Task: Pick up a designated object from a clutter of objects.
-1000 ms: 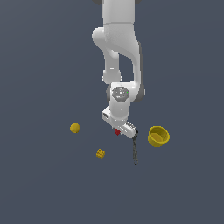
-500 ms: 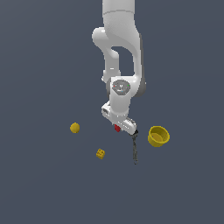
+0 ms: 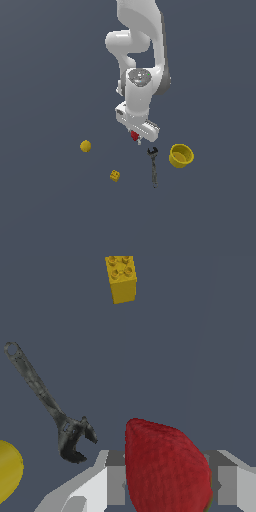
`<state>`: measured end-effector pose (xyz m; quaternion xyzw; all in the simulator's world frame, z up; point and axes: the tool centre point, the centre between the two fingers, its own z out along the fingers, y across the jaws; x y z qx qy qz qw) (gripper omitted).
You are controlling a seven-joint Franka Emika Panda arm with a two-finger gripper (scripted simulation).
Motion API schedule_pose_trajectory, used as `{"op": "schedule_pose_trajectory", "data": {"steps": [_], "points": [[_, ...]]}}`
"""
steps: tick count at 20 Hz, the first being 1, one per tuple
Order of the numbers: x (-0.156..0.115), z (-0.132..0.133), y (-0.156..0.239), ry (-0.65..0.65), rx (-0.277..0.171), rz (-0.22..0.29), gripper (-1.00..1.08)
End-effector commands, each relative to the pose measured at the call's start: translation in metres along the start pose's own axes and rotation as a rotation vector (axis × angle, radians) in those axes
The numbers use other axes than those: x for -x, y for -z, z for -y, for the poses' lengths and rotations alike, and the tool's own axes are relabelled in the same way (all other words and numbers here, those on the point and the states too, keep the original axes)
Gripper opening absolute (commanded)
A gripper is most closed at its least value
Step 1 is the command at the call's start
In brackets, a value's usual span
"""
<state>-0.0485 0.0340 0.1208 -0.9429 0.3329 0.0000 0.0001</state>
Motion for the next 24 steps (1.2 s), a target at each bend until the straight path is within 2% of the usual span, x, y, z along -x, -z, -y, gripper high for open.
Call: {"op": "schedule_pose_trajectory", "data": {"steps": [1, 24], "points": [[0.004, -0.003, 0.022, 0.000, 0.000, 0.000, -1.00], [0.037, -0.028, 0.233, 0.000, 0.000, 0.000, -1.00]]}}
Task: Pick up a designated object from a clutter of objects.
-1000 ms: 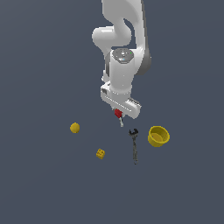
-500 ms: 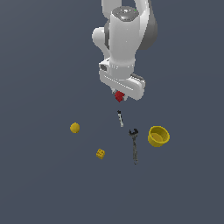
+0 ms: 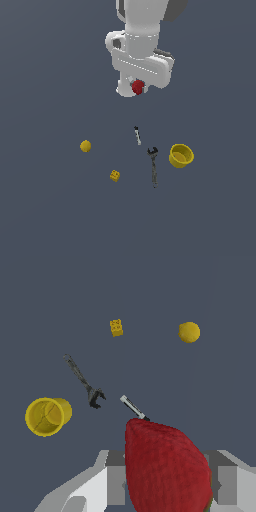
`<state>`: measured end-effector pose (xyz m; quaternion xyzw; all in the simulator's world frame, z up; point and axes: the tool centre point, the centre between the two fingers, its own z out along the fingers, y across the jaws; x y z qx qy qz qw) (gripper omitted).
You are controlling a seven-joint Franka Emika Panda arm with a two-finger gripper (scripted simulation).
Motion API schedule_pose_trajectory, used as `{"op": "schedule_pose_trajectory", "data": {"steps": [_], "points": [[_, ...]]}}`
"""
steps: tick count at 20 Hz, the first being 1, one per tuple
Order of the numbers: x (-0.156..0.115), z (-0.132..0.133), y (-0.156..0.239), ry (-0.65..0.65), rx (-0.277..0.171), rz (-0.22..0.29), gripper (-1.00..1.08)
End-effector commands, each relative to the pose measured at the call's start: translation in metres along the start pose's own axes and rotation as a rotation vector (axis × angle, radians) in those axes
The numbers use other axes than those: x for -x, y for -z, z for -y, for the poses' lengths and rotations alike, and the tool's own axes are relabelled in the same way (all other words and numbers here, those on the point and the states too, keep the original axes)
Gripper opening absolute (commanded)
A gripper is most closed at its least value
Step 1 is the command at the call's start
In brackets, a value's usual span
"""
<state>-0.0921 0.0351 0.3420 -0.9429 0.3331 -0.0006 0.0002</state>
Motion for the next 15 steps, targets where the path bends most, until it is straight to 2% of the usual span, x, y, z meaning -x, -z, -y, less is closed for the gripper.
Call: {"op": "schedule_pose_trajectory", "data": {"steps": [1, 8, 15], "points": [[0.003, -0.002, 0.019, 0.000, 0.001, 0.001, -1.00], [0.007, -0.005, 0.053, 0.000, 0.001, 0.001, -1.00], [0.007, -0.005, 0.064, 0.000, 0.001, 0.001, -1.00]]}}
